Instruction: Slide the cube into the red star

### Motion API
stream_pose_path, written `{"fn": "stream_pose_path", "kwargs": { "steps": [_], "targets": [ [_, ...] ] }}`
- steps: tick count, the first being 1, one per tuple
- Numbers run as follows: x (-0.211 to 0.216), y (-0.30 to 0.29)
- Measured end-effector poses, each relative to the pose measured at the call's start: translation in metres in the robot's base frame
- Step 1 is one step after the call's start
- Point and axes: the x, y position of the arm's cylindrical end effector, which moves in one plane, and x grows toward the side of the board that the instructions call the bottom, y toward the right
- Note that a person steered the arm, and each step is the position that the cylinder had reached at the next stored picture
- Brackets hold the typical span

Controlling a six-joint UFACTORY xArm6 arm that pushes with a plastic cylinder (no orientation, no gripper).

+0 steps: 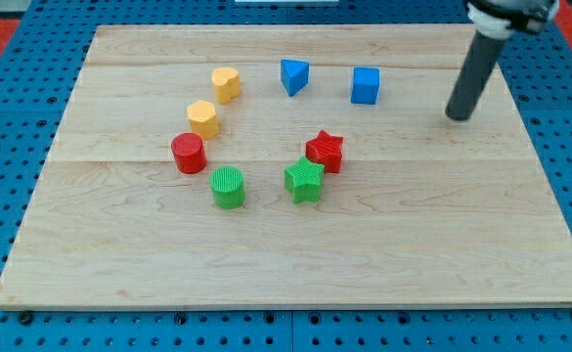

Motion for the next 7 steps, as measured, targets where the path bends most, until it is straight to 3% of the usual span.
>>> {"fn": "stream_pose_path", "kwargs": {
  "steps": [2,3,5,6,7],
  "targets": [
    [-0.068,-0.037],
    [-0.080,-0.125],
    [0.008,-0.163],
    [0.002,-0.133],
    [-0.011,-0.146]
  ]
}}
